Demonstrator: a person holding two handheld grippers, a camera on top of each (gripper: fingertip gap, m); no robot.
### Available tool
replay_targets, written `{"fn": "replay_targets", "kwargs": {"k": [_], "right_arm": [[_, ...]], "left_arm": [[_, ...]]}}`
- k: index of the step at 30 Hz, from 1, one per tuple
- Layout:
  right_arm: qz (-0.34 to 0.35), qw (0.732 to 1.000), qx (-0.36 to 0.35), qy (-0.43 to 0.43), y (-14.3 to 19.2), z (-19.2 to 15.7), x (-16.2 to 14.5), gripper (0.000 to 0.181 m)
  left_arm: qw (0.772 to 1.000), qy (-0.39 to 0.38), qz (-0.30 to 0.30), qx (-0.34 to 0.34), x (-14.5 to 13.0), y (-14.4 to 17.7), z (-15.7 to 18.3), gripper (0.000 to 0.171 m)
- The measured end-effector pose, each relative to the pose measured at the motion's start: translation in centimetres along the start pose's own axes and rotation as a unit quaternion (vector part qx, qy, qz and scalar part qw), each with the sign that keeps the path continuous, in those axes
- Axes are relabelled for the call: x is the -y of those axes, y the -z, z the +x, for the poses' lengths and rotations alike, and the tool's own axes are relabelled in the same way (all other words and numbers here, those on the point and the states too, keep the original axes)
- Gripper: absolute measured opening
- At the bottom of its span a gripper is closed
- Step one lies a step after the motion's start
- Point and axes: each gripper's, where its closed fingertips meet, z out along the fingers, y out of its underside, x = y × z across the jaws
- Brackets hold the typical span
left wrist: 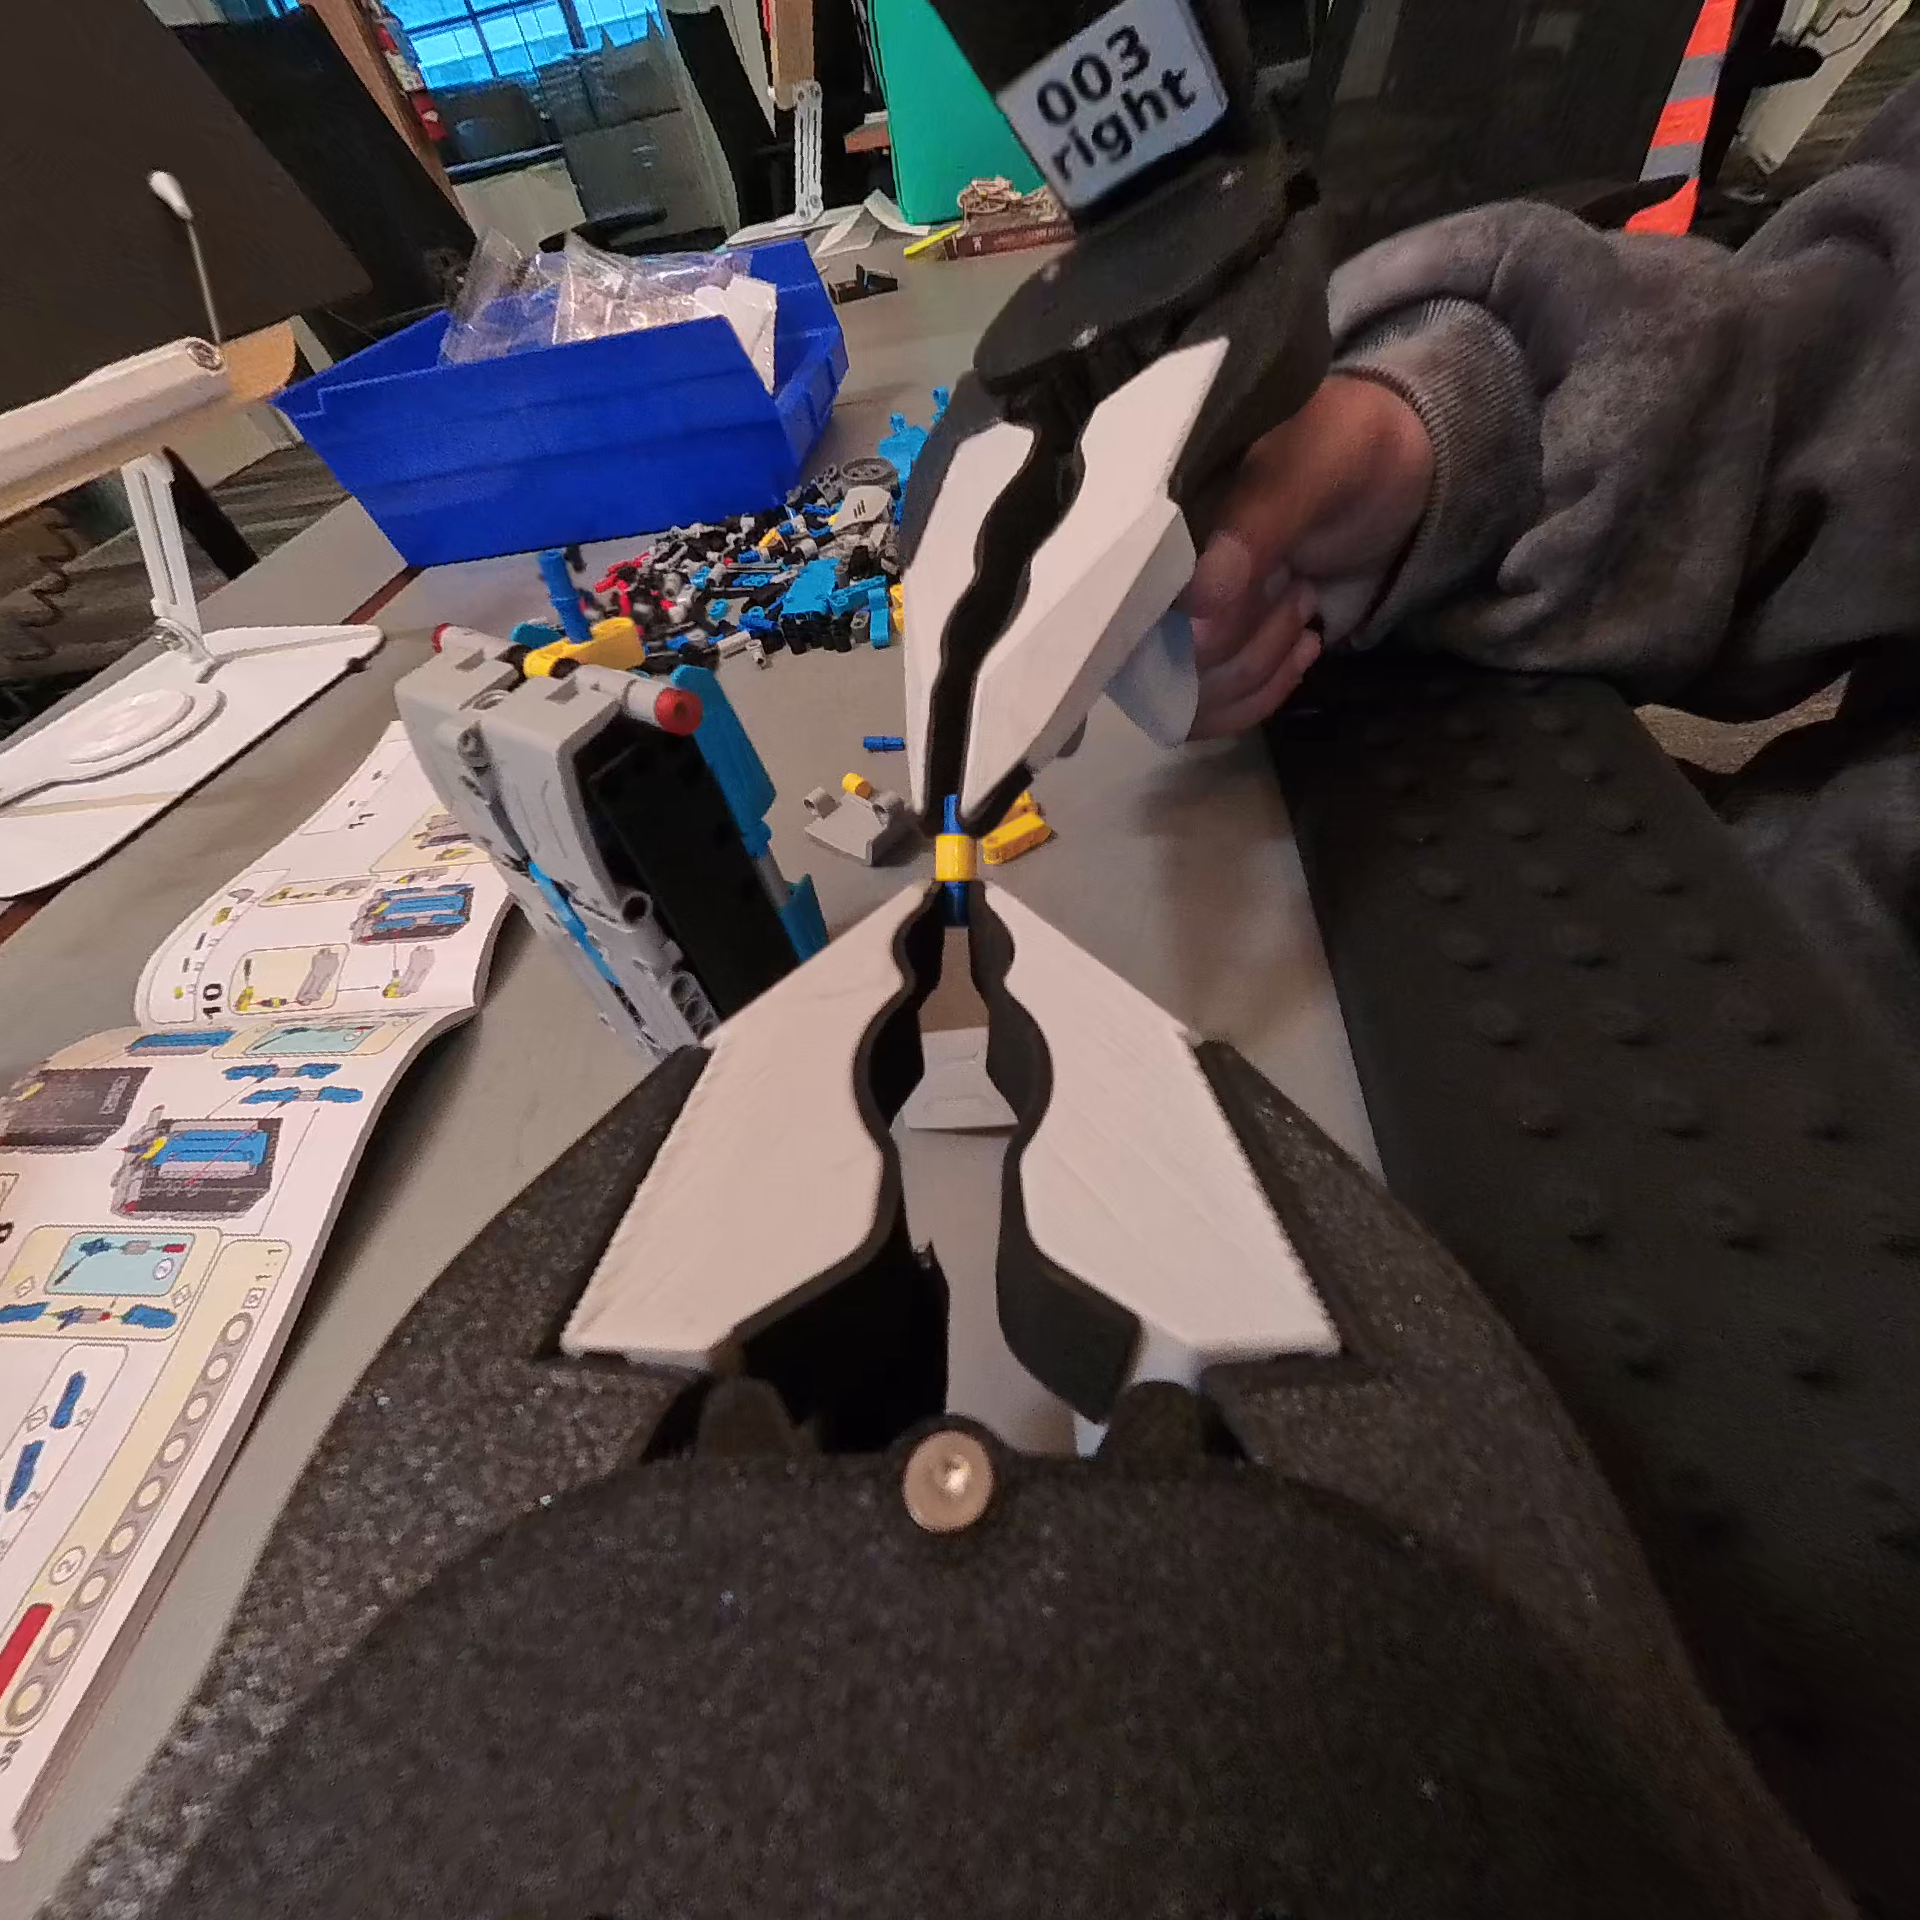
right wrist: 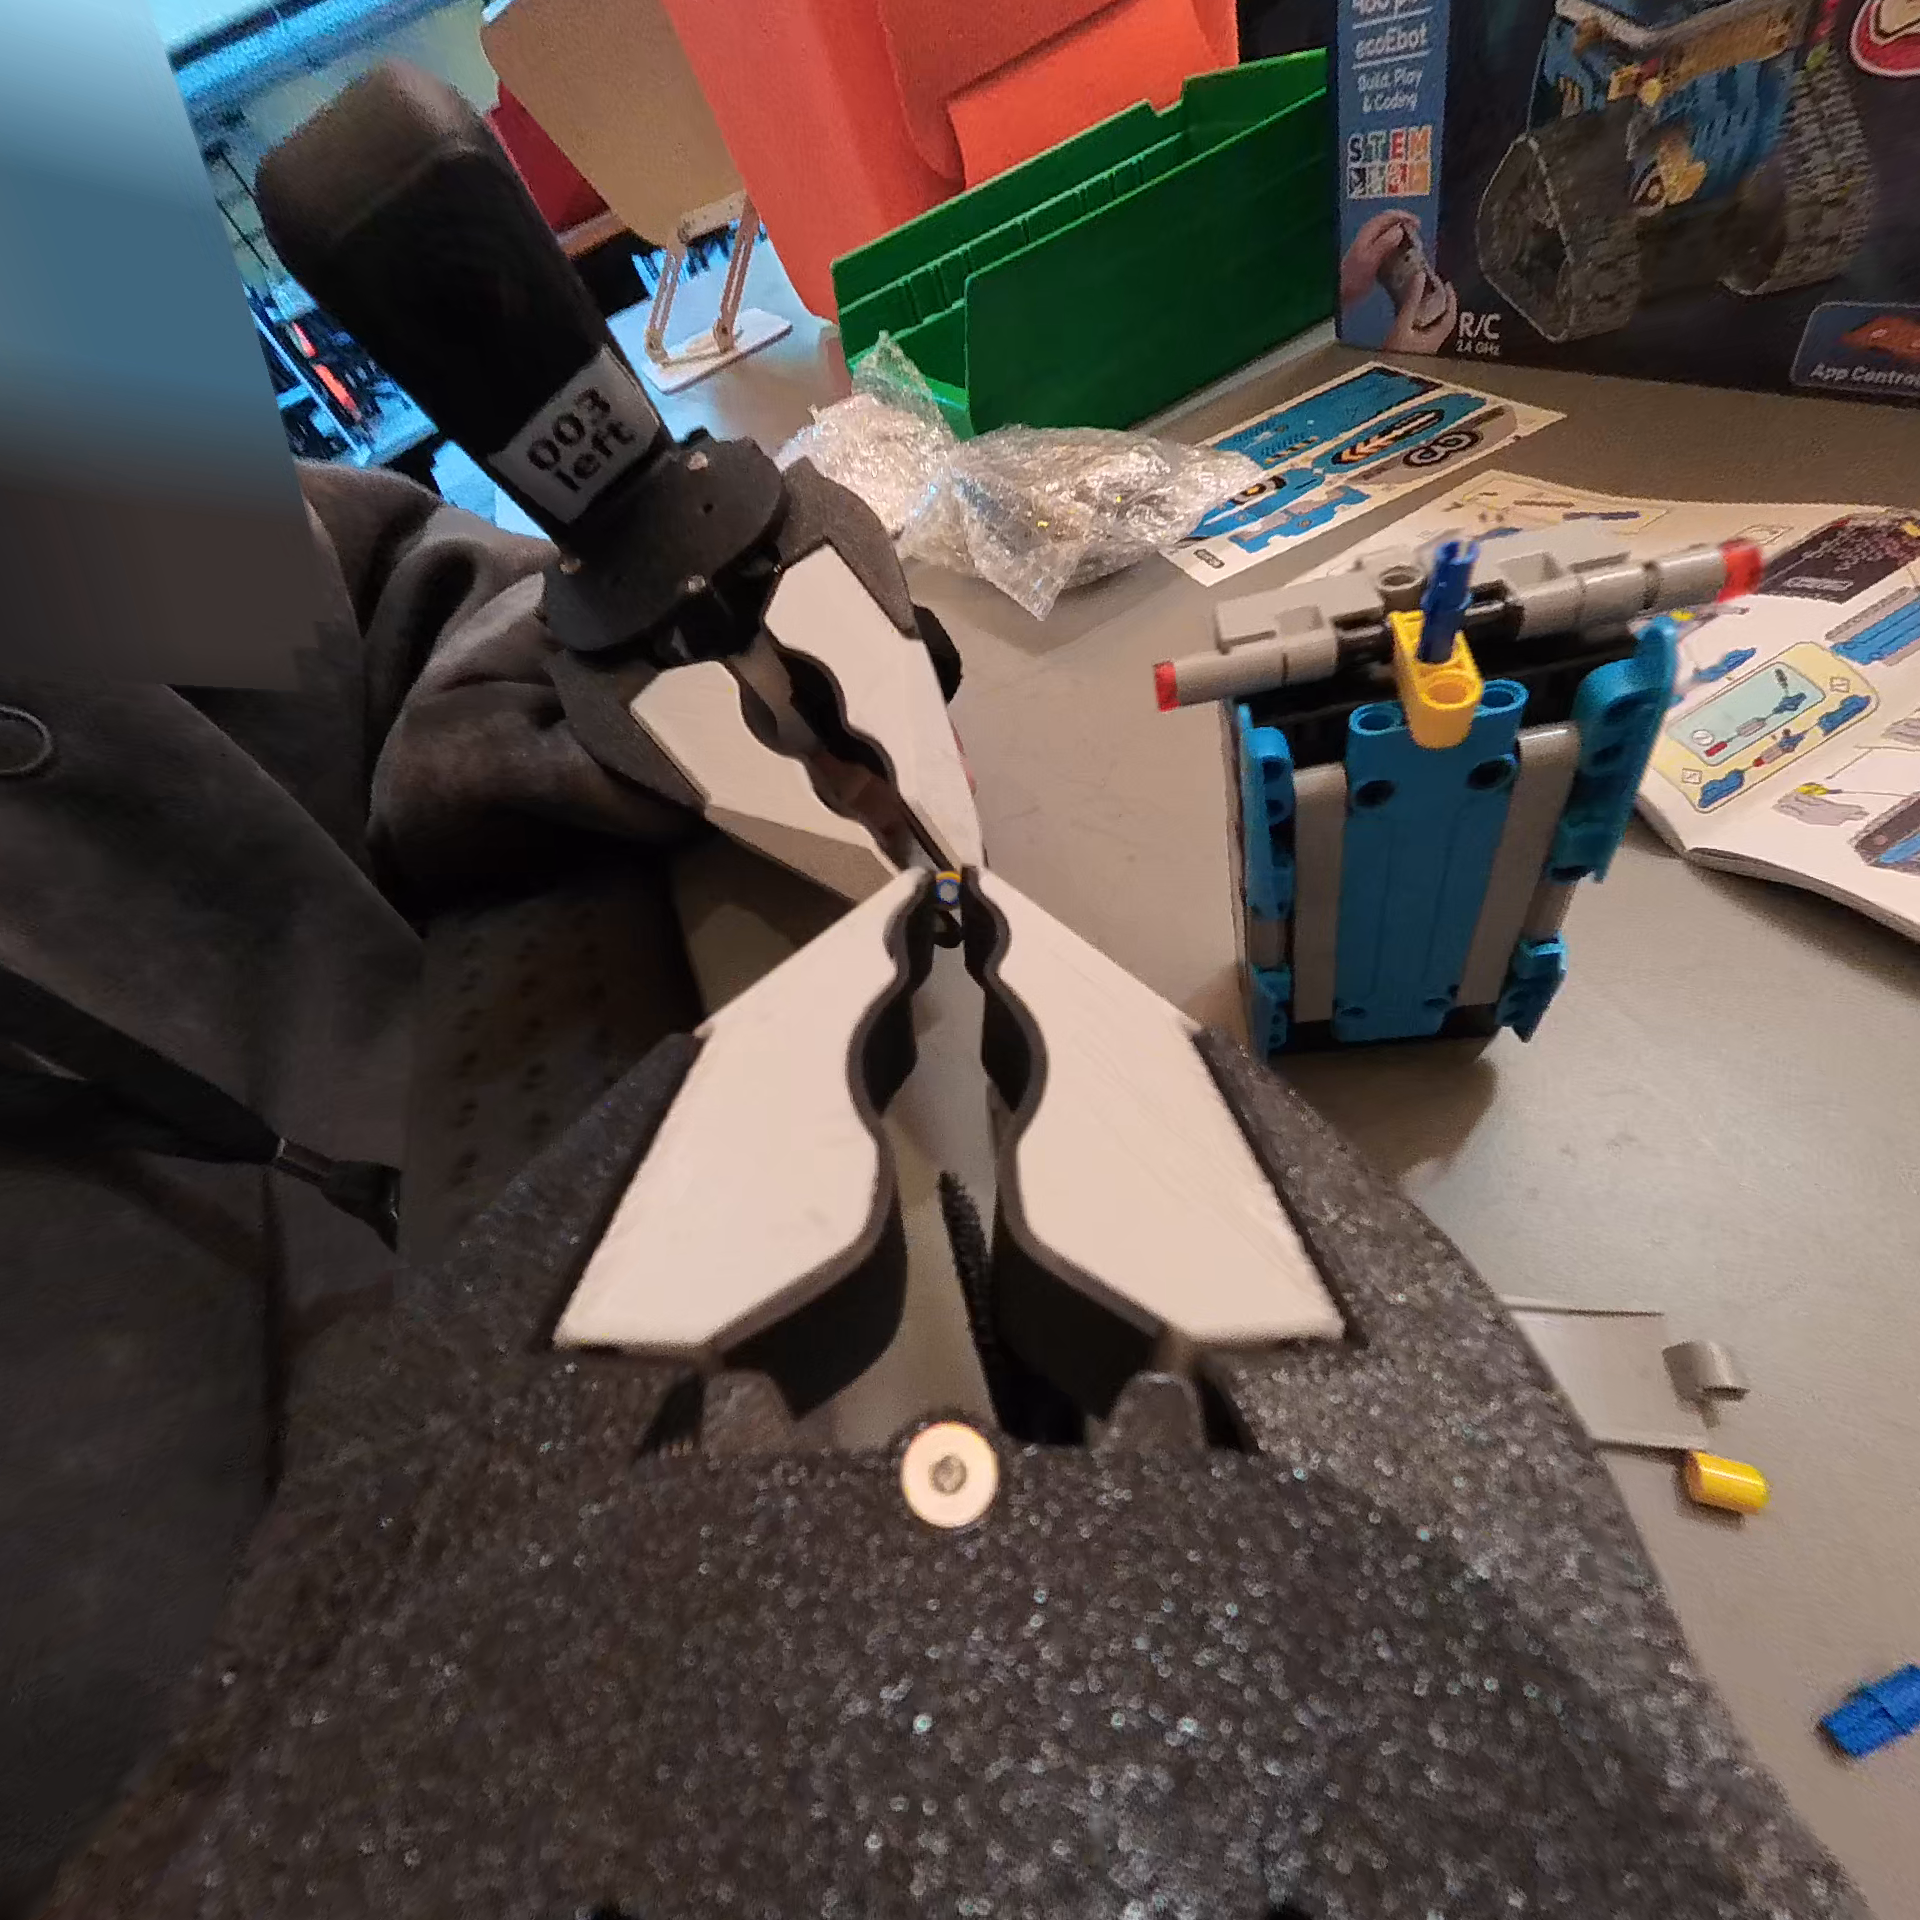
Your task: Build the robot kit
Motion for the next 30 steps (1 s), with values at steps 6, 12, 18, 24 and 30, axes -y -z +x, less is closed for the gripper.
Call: {"fn": "replay_targets", "kwargs": {"k": [6, 12, 18, 24, 30], "right_arm": [[-0.009, 1.000, -0.018, 0.018, -0.2, 0.2, -0.3, 0.004], [0.028, 0.997, 0.030, -0.062, 0.5, 0.4, 0.7, 0.004], [0.011, 0.994, -0.003, -0.105, 1.4, 2.6, -0.6, 0.004], [-0.049, 0.991, -0.080, -0.098, 1.1, 4.4, -2.6, 0.004], [-0.128, 0.982, -0.129, -0.044, 1.4, 4.7, -4.5, 0.004]], "left_arm": [[1.000, 0.000, -0.008, 0.006, -0.2, -0.1, -0.1, 0.001], [1.000, 0.028, -0.010, 0.001, -0.5, 0.2, -1.2, 0.030], [0.984, 0.120, -0.099, -0.087, -3.5, 0.6, -0.9, 0.050], [0.978, 0.108, -0.153, -0.093, -5.2, 0.3, -0.2, 0.050], [0.977, 0.109, -0.156, -0.096, -5.3, 0.2, -0.1, 0.049]]}}
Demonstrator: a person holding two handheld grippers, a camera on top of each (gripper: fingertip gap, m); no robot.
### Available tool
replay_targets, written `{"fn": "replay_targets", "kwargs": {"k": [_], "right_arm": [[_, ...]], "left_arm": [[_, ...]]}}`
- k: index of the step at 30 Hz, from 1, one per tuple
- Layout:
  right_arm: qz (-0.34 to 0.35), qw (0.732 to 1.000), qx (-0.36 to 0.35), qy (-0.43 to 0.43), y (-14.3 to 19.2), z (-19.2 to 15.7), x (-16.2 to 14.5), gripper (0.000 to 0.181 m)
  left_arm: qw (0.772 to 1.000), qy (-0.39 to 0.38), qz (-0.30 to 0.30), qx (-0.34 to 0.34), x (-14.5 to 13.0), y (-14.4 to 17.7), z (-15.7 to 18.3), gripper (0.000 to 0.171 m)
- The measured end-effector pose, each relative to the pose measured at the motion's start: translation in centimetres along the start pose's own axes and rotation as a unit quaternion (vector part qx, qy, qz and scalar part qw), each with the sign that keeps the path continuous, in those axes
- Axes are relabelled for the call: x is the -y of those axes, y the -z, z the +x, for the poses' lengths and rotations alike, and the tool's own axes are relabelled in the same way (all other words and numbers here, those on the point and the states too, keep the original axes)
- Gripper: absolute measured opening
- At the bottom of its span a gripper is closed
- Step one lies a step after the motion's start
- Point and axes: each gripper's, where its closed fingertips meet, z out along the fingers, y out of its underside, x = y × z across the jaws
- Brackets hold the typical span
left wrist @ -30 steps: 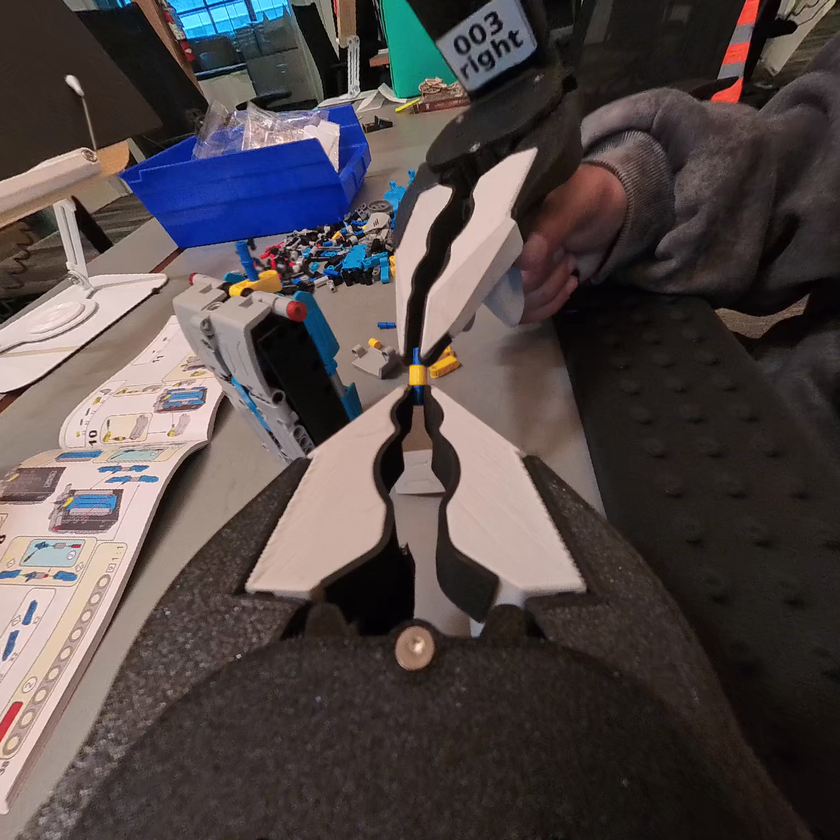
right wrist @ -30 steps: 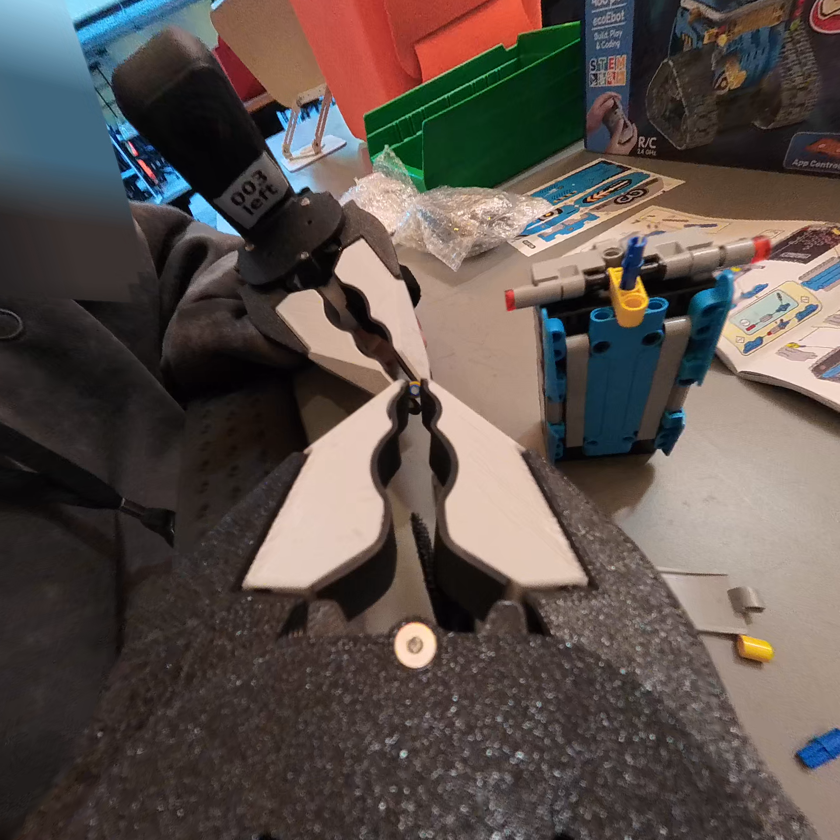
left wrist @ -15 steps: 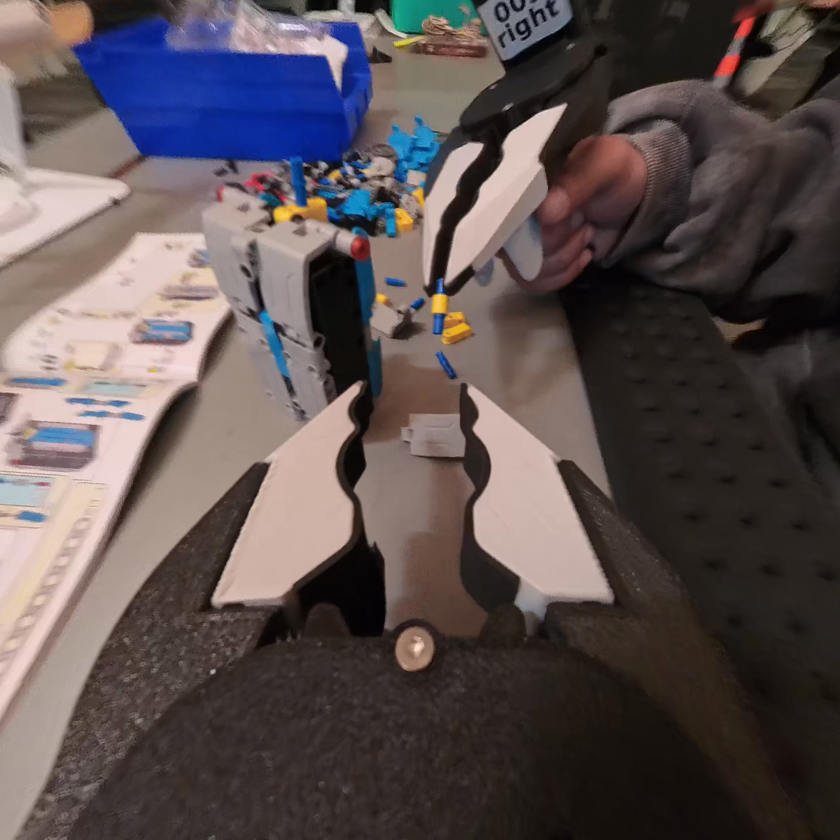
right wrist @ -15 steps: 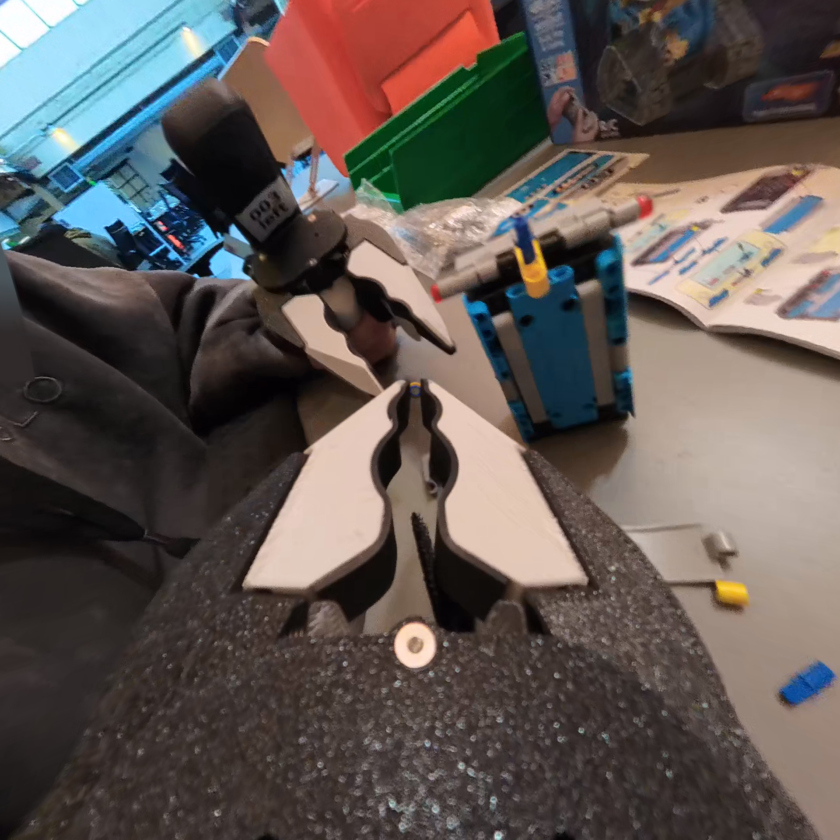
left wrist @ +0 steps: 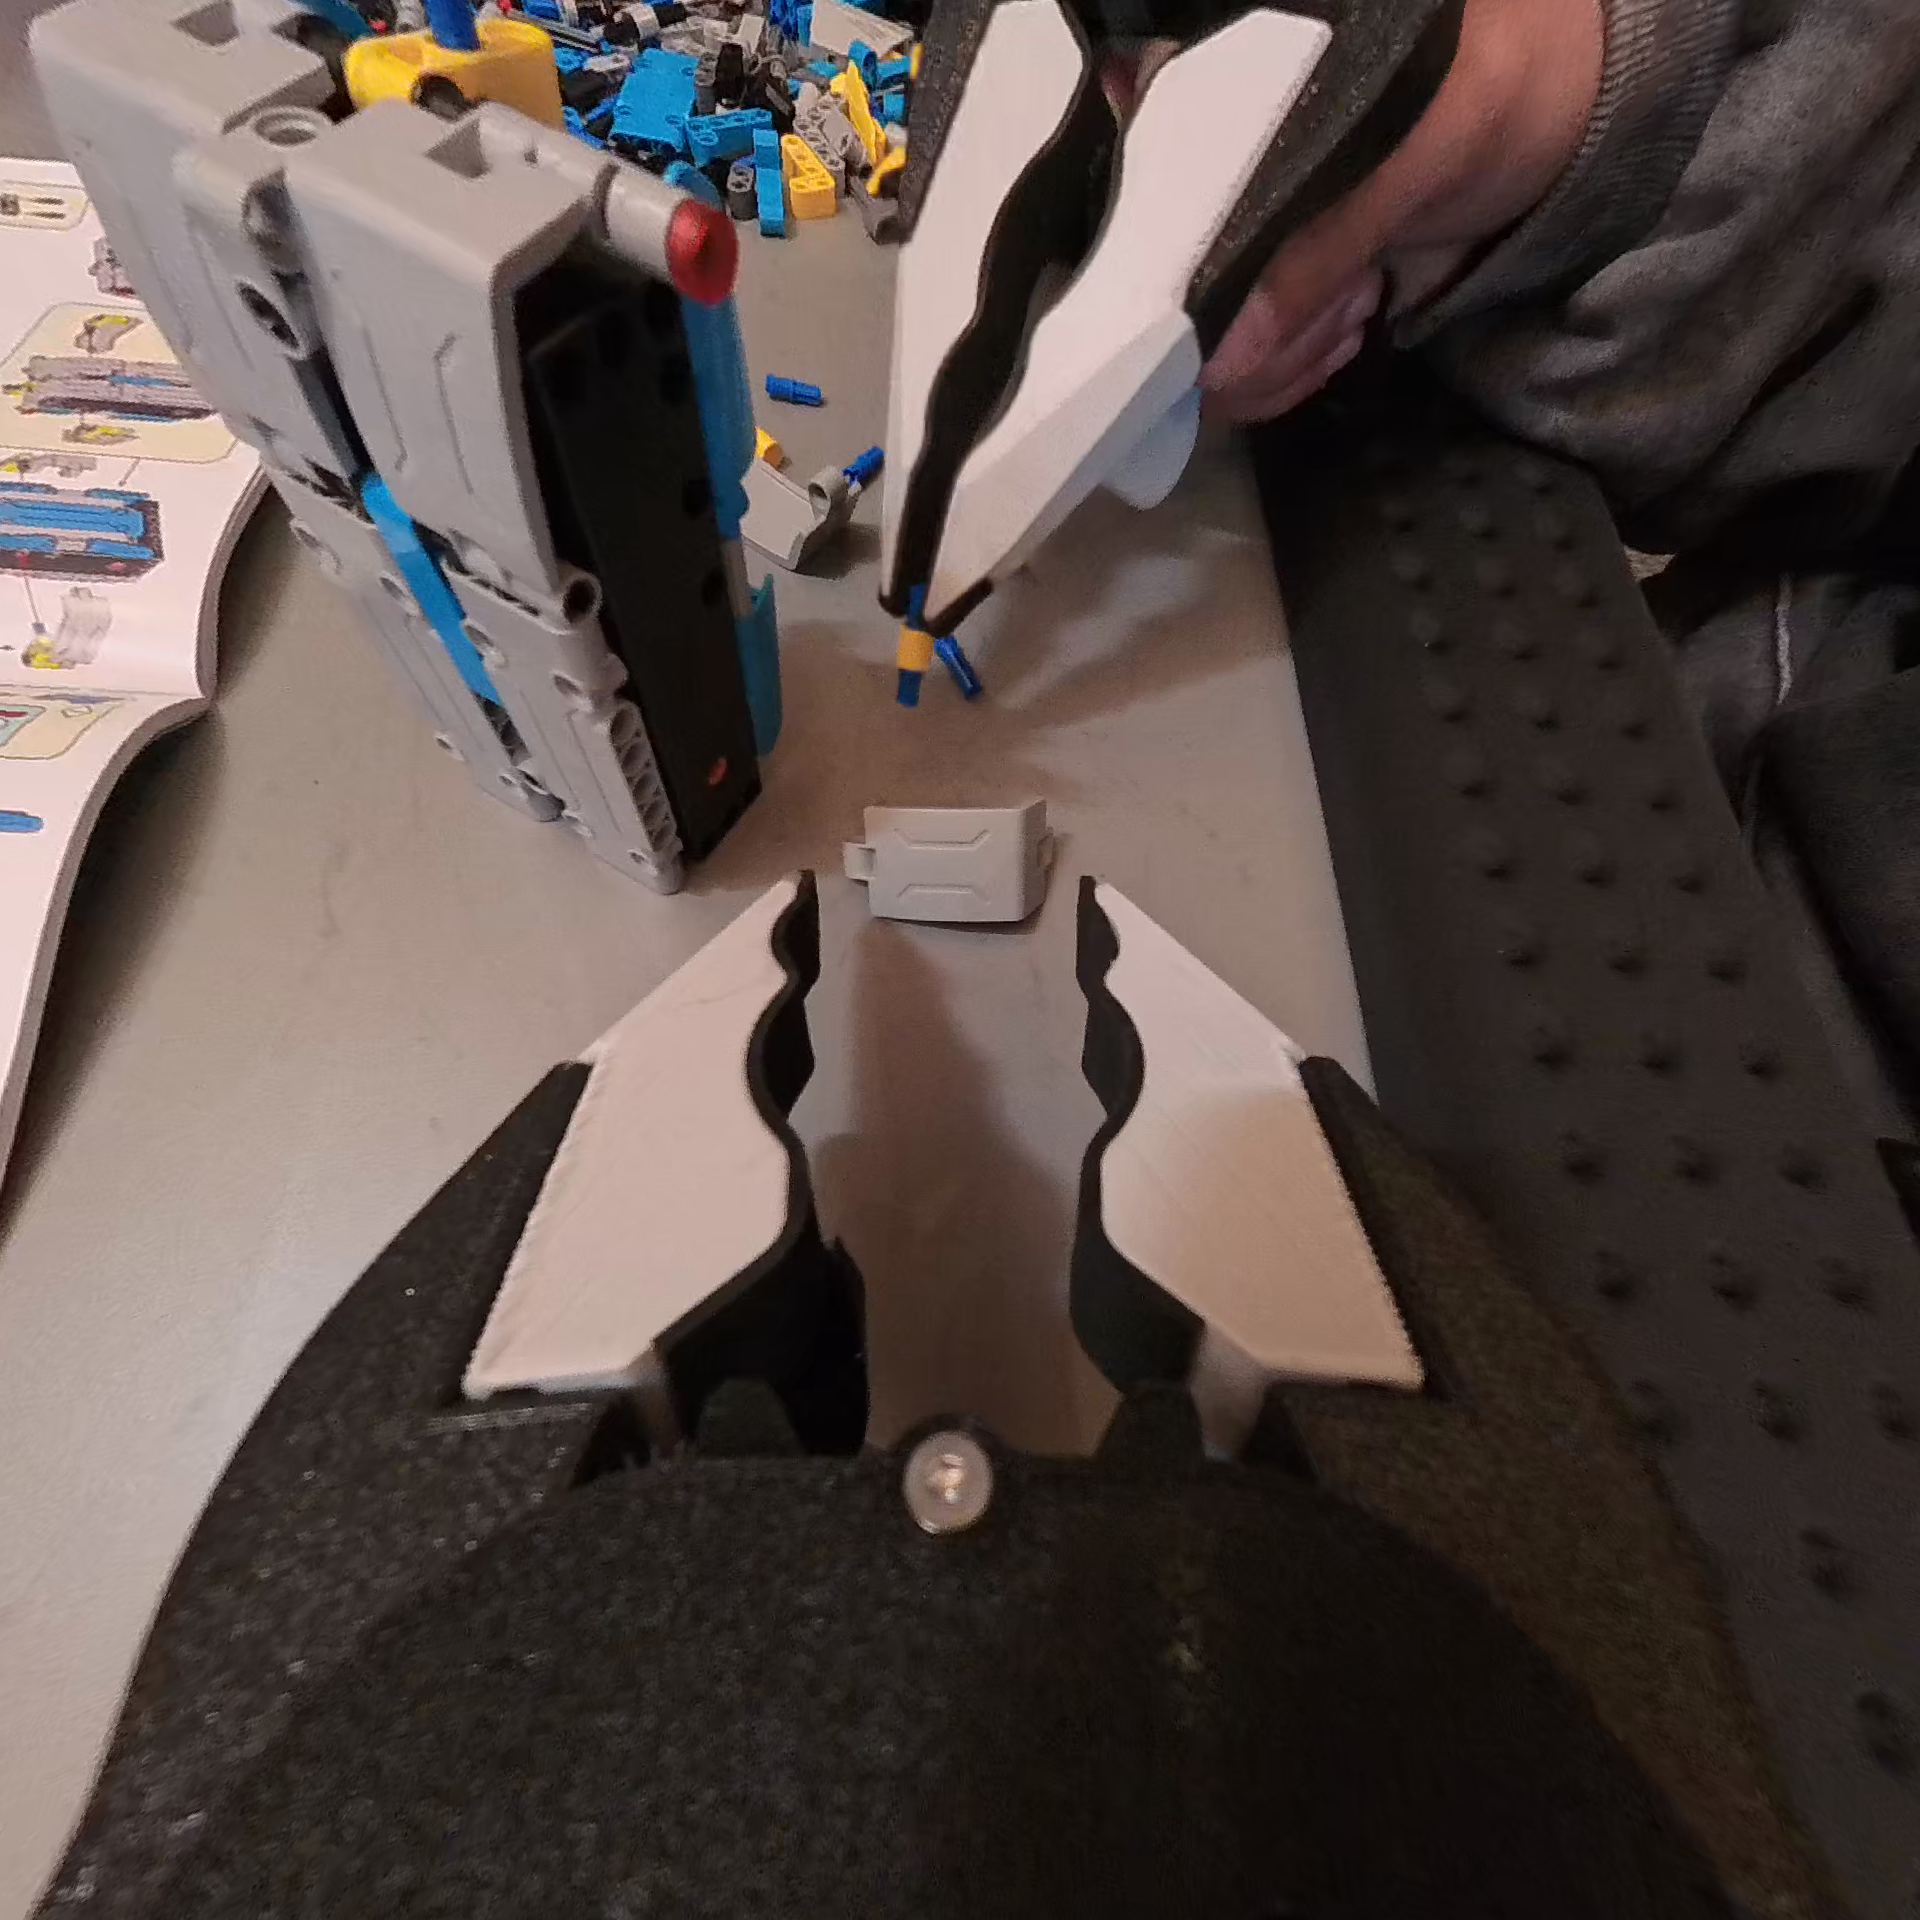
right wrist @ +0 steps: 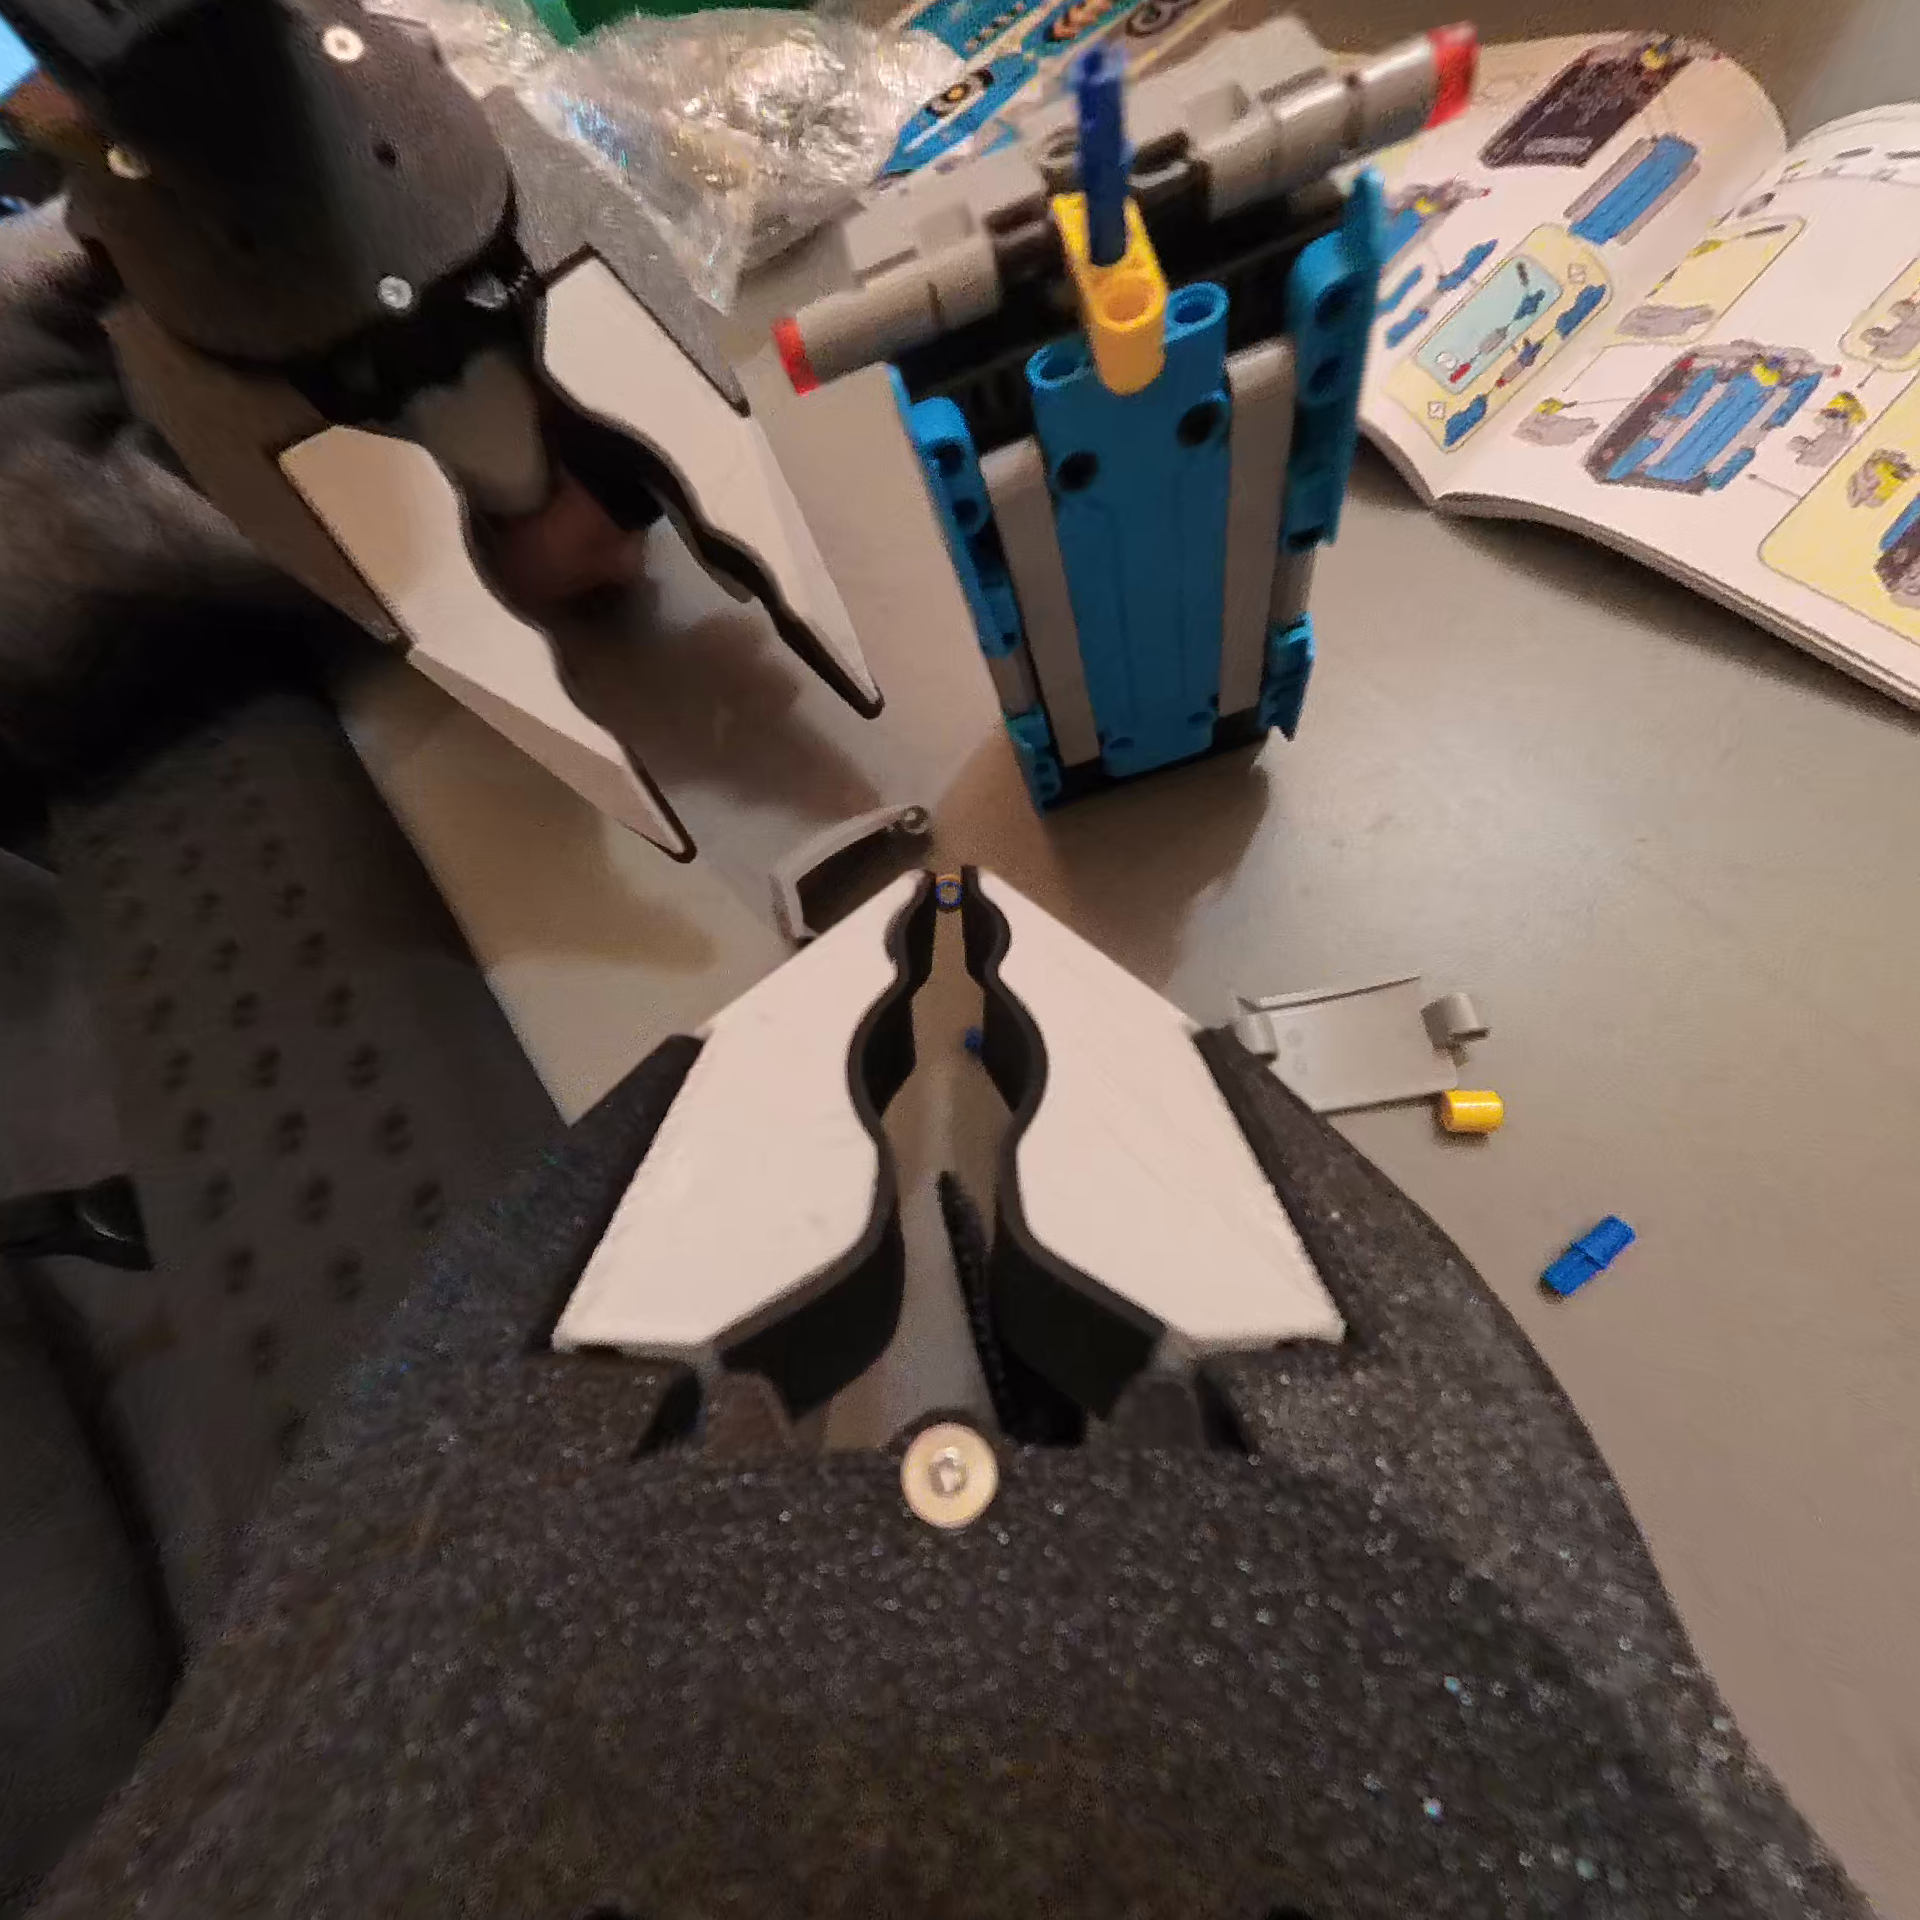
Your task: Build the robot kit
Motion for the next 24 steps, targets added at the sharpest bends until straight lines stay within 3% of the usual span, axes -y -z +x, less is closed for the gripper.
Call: {"fn": "replay_targets", "kwargs": {"k": [5, 14, 24], "right_arm": [[0.034, 0.999, 0.025, -0.009, 0.2, -0.5, 0.9, 0.004], [-0.010, 0.999, 0.029, -0.028, -1.4, -0.8, -0.3, 0.005], [-0.022, 0.998, 0.034, -0.052, -2.3, -0.9, -0.4, 0.005]], "left_arm": [[1.000, 0.007, -0.019, -0.001, -0.6, -0.3, 0.0, 0.051], [0.998, 0.024, -0.061, -0.013, -1.8, -1.1, 0.5, 0.057], [0.998, 0.004, -0.066, 0.003, -1.9, -1.3, 0.5, 0.051]]}}
